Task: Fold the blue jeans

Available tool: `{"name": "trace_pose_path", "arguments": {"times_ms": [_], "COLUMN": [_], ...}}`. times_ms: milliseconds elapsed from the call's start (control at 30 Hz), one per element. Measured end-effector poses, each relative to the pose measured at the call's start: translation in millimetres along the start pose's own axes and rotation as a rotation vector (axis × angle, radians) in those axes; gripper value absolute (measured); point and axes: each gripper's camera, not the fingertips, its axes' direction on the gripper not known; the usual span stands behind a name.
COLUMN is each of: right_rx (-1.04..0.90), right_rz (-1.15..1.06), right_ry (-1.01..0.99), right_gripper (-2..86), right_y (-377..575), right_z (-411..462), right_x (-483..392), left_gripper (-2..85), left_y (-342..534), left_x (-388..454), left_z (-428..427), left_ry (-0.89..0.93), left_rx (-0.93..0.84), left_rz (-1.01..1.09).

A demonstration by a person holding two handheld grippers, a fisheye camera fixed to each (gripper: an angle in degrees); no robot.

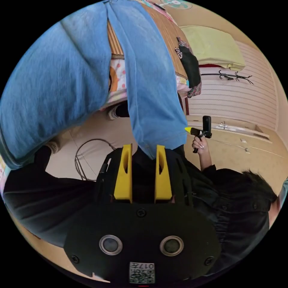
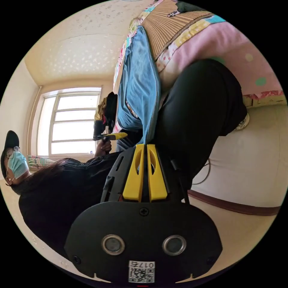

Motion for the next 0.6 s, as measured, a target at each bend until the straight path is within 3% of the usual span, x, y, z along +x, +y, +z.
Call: {"name": "trace_pose_path", "arguments": {"times_ms": [167, 300, 433, 533, 600], "right_rx": [-0.085, -0.103, -0.282, -0.489, -0.489], "right_rz": [-0.242, -0.334, -0.395, -0.359, -0.298], "right_ry": [0.011, -0.059, -0.088, 0.006, 0.101], "right_gripper": [2.2, 2.5, 3.7, 5.8, 9.4], "right_y": [-11, -12, -23, -57, -107], "right_z": [38, 72, 103, 89, 58], "right_x": [-96, -127, -125, -95, -79], "left_gripper": [15.9, 15.8, 2.2, -0.4, -0.6], "left_y": [-50, -87, -90, -80, -76], "left_x": [94, 152, 137, 120, 116], "left_z": [-22, 26, 53, 39, 31], "left_ry": [0.091, -0.095, -0.059, 0.007, 0.023], "left_rx": [0.028, -0.088, -0.075, 0.008, 0.02], "left_rz": [0.209, 0.292, 0.258, 0.218, 0.218]}}
